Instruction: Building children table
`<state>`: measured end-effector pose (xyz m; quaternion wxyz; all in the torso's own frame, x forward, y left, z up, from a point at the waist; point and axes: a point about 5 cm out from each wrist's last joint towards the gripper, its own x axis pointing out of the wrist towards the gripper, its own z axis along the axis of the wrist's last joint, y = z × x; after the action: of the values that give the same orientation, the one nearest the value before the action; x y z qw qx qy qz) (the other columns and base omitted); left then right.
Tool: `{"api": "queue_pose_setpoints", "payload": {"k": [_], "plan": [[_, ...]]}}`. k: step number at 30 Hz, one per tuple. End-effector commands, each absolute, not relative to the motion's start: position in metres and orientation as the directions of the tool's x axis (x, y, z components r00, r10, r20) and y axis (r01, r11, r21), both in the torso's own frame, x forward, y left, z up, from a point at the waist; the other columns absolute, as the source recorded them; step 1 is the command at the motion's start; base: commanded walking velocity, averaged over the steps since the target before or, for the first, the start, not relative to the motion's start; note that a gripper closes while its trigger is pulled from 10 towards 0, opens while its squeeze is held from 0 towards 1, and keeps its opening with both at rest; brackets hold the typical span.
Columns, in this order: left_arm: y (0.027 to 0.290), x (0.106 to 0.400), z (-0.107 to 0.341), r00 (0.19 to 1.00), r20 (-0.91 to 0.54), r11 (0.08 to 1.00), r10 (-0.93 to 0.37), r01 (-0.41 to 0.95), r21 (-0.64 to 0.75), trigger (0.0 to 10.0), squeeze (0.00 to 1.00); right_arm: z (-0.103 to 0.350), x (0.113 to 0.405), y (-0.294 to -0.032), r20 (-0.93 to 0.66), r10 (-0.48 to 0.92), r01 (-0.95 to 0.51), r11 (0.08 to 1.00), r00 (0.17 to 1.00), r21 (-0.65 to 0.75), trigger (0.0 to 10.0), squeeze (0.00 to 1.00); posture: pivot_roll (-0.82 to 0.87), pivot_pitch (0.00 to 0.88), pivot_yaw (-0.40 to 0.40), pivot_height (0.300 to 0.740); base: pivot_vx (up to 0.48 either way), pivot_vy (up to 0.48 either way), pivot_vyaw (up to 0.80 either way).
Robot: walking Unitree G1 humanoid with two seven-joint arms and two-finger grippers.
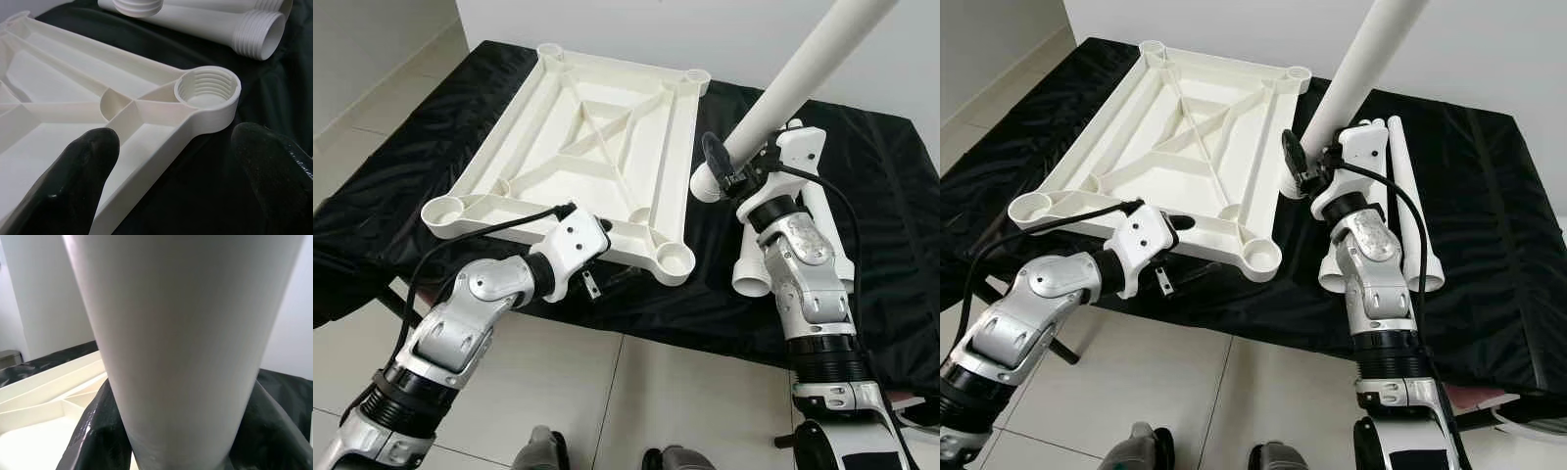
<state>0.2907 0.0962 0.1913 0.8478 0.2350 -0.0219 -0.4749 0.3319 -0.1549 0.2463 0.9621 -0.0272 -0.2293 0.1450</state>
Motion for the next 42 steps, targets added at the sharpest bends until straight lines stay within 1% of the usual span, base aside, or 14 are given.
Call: {"api": "queue_pose_setpoints", "payload": {"k": [1,7,10,11,15,17,19,20,22,23,24,27,32,42], "plan": [[0.095,0.294,0.186,0.555,-0.205,0.452,-0.806,0.801,0.392,10.0,0.0,0.248,0.329,-0.158,0.436,0.286,-0.254,0.958,0.853,-0.132,10.0,0.0,-0.01,0.17,-0.012,0.74,0.0,0.0,0.0],[0.103,0.303,0.187,0.604,-0.189,0.502,-0.774,0.768,0.398,10.0,0.0,0.248,0.326,-0.159,0.436,0.284,-0.252,0.959,0.854,-0.131,10.0,0.0,-0.02,0.17,-0.007,0.74,0.0,0.0,0.0],[0.107,0.308,0.194,0.628,-0.143,0.553,-0.765,0.755,0.353,10.0,0.0,0.248,0.325,-0.16,0.437,0.277,-0.245,0.961,0.856,-0.129,10.0,0.0,-0.03,0.171,-0.001,0.74,0.0,0.0,0.0],[0.112,0.31,0.202,0.656,-0.079,0.602,-0.751,0.729,0.327,10.0,0.0,0.246,0.324,-0.162,0.434,0.269,-0.237,0.963,0.86,-0.128,10.0,0.0,-0.04,0.17,0.004,0.74,0.0,0.0,0.0],[0.122,0.315,0.211,0.713,-0.007,0.681,-0.702,0.673,0.288,10.0,0.0,0.242,0.321,-0.163,0.428,0.266,-0.235,0.964,0.864,-0.125,10.0,0.0,-0.04,0.169,0.008,0.74,0.0,0.0,0.0],[0.133,0.317,0.218,0.774,0.065,0.764,-0.63,0.603,0.229,10.0,0.0,0.237,0.32,-0.165,0.426,0.255,-0.231,0.967,0.868,-0.108,10.0,0.0,-0.04,0.167,0.008,0.74,0.0,0.0,0.0],[0.136,0.318,0.219,0.789,0.082,0.784,-0.609,0.584,0.211,10.0,0.0,0.236,0.32,-0.166,0.425,0.252,-0.23,0.968,0.869,-0.104,10.0,0.0,-0.04,0.167,0.008,0.74,0.0,0.0,0.0],[0.149,0.317,0.223,0.837,0.135,0.846,-0.53,0.511,0.152,10.0,0.0,0.233,0.319,-0.166,0.428,0.244,-0.229,0.97,0.87,-0.087,10.0,0.0,-0.03,0.165,0.005,0.74,0.0,0.0,0.0],[0.149,0.317,0.223,0.837,0.135,0.846,-0.53,0.511,0.152,10.0,0.0,0.233,0.319,-0.166,0.428,0.244,-0.229,0.97,0.87,-0.087,10.0,0.0,-0.03,0.165,0.005,0.74,0.0,0.0,0.0],[0.171,0.315,0.226,0.892,0.179,0.909,-0.416,0.406,0.091,10.0,0.0,0.231,0.319,-0.166,0.427,0.238,-0.227,0.971,0.872,-0.077,10.0,0.0,-0.02,0.157,-0.004,0.74,0.0,0.0,0.0],[0.171,0.315,0.226,0.892,0.179,0.909,-0.416,0.406,0.091,10.0,0.0,0.231,0.319,-0.166,0.427,0.238,-0.227,0.971,0.872,-0.077,10.0,0.0,-0.02,0.157,-0.004,0.74,0.0,0.0,0.0],[0.195,0.31,0.234,0.93,0.223,0.956,-0.293,0.288,0.057,10.0,0.0,0.233,0.322,-0.164,0.433,0.24,-0.231,0.97,0.869,-0.073,10.0,0.0,0.0,0.155,-0.015,0.74,0.0,0.0,0.0],[0.204,0.309,0.238,0.937,0.237,0.966,-0.258,0.251,0.061,10.0,0.0,0.235,0.325,-0.162,0.434,0.253,-0.242,0.967,0.865,-0.081,10.0,0.0,0.0,0.154,-0.023,0.74,0.0,0.141,0.0],[0.201,0.306,0.239,0.935,0.233,0.964,-0.266,0.26,0.059,10.0,0.0,0.237,0.328,-0.159,0.433,0.268,-0.255,0.963,0.861,-0.09,10.0,0.0,0.01,0.157,-0.027,0.74,0.0,0.462,0.0]]}}
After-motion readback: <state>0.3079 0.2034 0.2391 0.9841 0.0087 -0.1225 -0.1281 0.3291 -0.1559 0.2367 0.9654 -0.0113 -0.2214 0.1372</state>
